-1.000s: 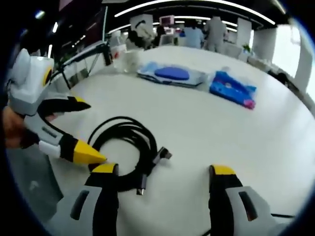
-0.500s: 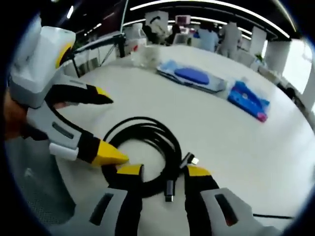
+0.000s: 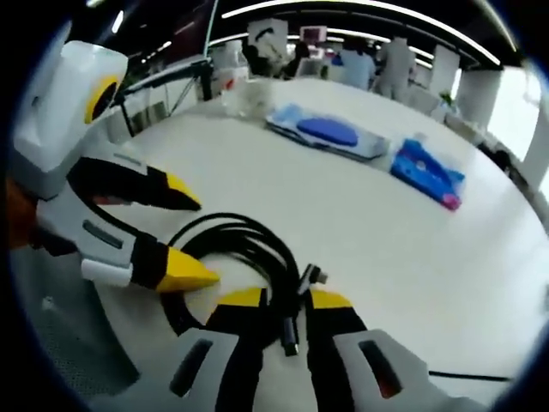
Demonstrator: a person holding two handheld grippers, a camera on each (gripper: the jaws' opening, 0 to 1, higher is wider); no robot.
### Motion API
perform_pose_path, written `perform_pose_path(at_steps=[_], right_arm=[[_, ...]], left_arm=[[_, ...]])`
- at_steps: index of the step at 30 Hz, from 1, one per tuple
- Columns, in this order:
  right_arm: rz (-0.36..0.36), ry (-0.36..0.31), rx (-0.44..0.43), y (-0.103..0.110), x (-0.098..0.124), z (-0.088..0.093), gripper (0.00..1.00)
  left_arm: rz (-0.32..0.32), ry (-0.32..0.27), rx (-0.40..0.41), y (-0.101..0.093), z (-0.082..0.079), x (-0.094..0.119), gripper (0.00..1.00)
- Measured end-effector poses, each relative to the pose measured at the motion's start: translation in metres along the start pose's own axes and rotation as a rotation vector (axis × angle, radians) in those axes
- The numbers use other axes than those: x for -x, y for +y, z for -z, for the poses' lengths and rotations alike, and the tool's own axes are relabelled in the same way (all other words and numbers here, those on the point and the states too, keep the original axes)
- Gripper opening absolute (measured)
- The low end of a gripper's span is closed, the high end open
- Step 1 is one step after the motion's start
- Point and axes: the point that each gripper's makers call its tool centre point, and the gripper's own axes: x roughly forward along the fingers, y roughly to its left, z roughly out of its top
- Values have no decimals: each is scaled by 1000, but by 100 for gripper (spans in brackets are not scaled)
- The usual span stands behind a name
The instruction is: Arrange the tabletop items into an orderly group along one side of the table until the central work area is clear of visible clutter.
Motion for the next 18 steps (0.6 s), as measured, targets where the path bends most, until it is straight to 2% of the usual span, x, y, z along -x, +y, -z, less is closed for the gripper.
perform_pose_path(at_steps=[7, 11, 14, 18], right_arm=[[-4, 5, 7, 1, -2, -1, 12], [-4, 3, 4, 1, -3, 0, 12], [-7, 1, 4, 1, -2, -1, 11], [12, 7, -58, 0, -3, -2, 10]], left_arm=[[37, 5, -37, -18, -1, 0, 23], [22, 16, -30, -14, -2, 1, 22], [3, 24, -44, -9, -1, 2, 15], [-12, 32, -82, -12, -2, 2, 13]])
